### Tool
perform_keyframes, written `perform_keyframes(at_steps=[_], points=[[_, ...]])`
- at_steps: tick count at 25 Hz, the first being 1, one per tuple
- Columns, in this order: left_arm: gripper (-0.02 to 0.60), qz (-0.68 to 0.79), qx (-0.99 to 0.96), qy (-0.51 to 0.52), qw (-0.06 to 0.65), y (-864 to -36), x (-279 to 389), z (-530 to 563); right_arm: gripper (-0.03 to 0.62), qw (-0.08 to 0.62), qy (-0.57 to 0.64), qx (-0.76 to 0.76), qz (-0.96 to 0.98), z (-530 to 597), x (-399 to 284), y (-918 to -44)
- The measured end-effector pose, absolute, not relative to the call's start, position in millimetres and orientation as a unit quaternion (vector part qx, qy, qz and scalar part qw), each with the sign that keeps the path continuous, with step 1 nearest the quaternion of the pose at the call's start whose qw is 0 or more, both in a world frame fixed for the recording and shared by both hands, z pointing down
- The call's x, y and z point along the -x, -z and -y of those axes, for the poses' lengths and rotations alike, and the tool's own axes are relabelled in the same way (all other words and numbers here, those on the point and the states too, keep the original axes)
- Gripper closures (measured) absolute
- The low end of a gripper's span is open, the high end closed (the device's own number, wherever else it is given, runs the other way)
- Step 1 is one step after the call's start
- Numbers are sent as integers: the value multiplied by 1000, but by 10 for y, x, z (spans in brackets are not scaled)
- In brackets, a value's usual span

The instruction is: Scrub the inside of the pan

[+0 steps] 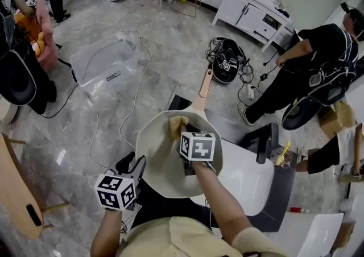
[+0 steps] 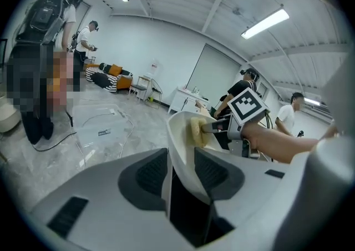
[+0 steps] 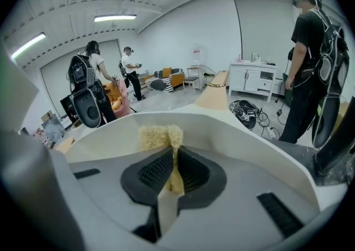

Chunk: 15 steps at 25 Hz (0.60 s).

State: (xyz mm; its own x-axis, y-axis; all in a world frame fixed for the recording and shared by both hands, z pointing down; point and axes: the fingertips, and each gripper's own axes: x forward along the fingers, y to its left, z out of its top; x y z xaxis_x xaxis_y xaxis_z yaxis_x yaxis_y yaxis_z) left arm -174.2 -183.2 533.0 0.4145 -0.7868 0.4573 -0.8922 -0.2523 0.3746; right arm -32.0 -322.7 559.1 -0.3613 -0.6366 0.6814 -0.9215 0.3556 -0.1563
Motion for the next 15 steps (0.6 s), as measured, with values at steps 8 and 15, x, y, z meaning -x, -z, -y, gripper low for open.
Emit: perform_keyframes(at_steps=[8,15], points=[[442,514,-797,-91,303,-5323,1715,1796,557,277,-243,-477,798,3183,594,-5619],[442,510,-802,-91,297,-5325,1691,1782,557,306,-184,-422,833,3022,912,-5623]])
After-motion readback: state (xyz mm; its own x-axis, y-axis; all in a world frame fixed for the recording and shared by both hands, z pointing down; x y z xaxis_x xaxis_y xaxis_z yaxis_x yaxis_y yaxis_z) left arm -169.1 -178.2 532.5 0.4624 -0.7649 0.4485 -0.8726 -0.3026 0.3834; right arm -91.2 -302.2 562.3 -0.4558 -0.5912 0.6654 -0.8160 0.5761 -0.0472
